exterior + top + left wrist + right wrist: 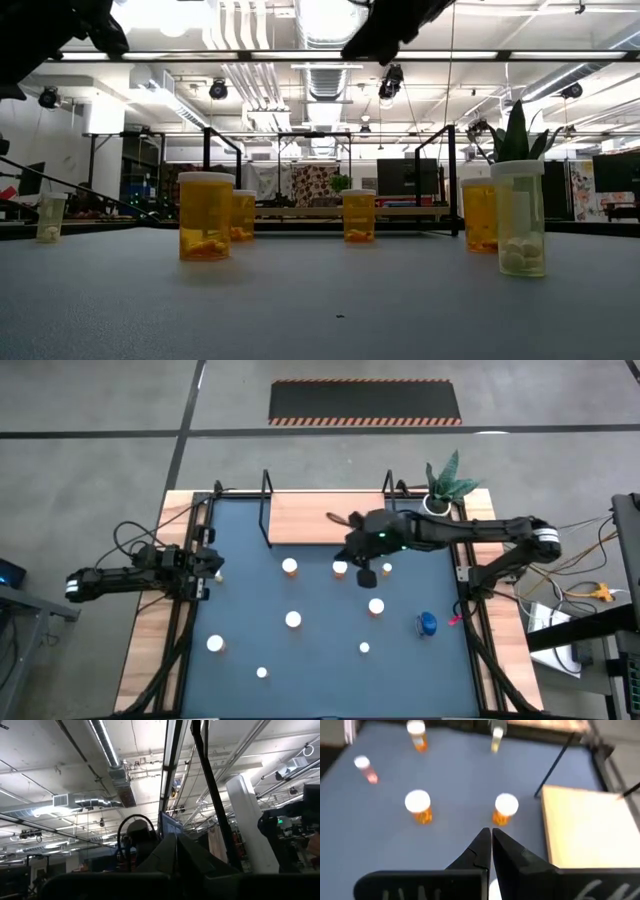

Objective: Pick and place medicine bottles onto shelf by color
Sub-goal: Put the orange pill bottle on the shelf

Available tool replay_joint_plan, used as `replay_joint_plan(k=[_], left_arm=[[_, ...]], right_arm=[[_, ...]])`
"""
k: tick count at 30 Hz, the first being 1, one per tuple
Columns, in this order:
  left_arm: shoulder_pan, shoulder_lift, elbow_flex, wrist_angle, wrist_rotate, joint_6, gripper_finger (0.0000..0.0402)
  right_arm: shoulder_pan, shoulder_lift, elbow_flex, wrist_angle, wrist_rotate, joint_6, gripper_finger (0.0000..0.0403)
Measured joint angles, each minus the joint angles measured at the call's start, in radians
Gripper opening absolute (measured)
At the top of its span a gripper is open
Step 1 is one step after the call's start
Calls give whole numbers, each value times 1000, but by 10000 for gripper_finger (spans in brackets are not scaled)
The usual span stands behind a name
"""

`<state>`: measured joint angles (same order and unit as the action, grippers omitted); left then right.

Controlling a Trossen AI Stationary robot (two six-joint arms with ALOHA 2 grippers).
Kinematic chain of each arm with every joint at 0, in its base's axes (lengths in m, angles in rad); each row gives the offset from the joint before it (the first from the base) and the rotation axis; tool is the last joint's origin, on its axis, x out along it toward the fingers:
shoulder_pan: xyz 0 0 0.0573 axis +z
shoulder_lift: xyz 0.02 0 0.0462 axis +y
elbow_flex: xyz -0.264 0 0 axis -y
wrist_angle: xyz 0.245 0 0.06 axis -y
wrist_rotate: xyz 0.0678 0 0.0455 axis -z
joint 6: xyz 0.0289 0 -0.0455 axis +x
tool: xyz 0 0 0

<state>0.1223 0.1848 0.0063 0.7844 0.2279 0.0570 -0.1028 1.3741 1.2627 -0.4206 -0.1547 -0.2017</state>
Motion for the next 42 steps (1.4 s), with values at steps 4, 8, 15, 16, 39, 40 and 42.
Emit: replay_joint_plan(k=[4, 8, 15, 16, 39, 40, 42], left_arm=[[0, 3, 0, 0, 0, 0, 0], [0, 2, 0, 1, 0, 0, 0], [0, 3, 0, 0, 0, 0, 0], [0, 3, 0, 0, 0, 0, 0], [0, 4, 0, -8, 0, 0, 0], [0, 5, 0, -8, 0, 0, 0], [0, 5, 0, -8, 0, 0, 0]], right_arm=[[0, 88, 78, -122, 64, -13, 9], [-1, 174, 133, -218, 79, -26, 15], [-2, 291, 220, -324, 99, 2, 99], [-2, 303, 227, -330, 119, 9, 117], [-7, 362, 173, -351, 228, 47, 356], [-7, 362, 173, -344, 228, 47, 355], [-7, 362, 172, -344, 228, 47, 353]])
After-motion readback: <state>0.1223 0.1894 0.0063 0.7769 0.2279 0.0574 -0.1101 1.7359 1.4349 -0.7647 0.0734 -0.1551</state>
